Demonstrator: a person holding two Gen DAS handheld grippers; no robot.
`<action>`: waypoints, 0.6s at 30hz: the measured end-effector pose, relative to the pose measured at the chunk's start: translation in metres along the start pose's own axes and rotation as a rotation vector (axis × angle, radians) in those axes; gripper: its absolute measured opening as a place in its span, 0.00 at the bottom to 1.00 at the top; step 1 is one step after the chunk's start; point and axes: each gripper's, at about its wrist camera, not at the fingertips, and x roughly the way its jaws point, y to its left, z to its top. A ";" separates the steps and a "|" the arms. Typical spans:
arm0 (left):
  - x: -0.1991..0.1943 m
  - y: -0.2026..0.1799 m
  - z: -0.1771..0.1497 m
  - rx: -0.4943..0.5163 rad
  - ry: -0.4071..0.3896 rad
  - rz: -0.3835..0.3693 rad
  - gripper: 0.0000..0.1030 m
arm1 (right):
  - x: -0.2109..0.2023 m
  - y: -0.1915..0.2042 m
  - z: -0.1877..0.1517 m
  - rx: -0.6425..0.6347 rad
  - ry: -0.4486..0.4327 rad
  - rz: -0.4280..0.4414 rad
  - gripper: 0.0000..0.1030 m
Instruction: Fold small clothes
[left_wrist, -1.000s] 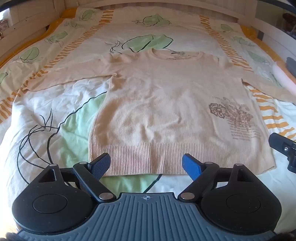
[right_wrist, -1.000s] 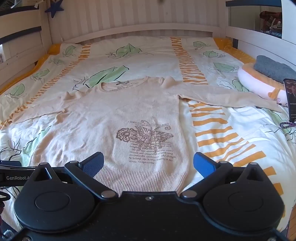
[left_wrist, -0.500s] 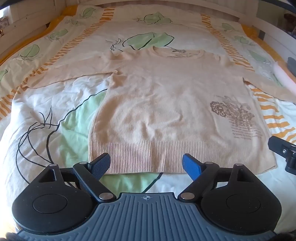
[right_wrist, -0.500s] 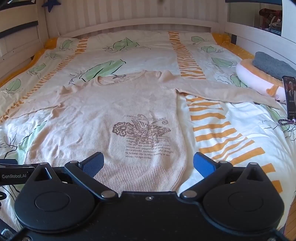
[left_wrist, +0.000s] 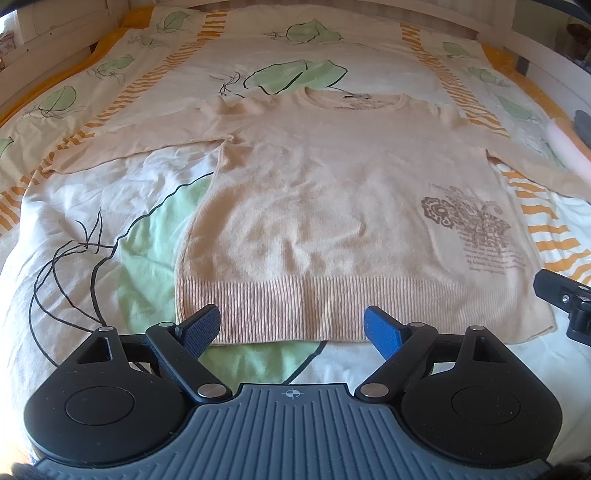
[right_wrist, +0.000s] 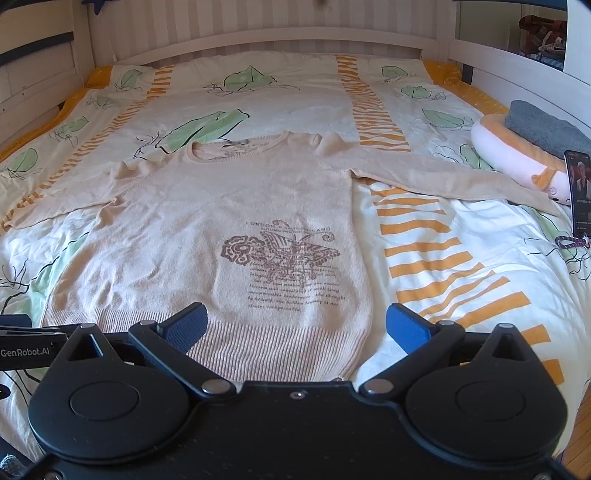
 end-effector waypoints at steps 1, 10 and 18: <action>0.000 0.000 0.000 0.001 0.000 0.000 0.82 | 0.000 0.000 0.000 0.001 0.002 0.000 0.99; 0.001 -0.001 0.000 0.004 0.002 0.004 0.82 | 0.002 0.000 0.001 0.000 0.010 0.005 0.99; 0.002 -0.001 -0.001 0.007 0.005 0.004 0.82 | 0.003 0.000 0.000 0.005 0.015 0.006 0.99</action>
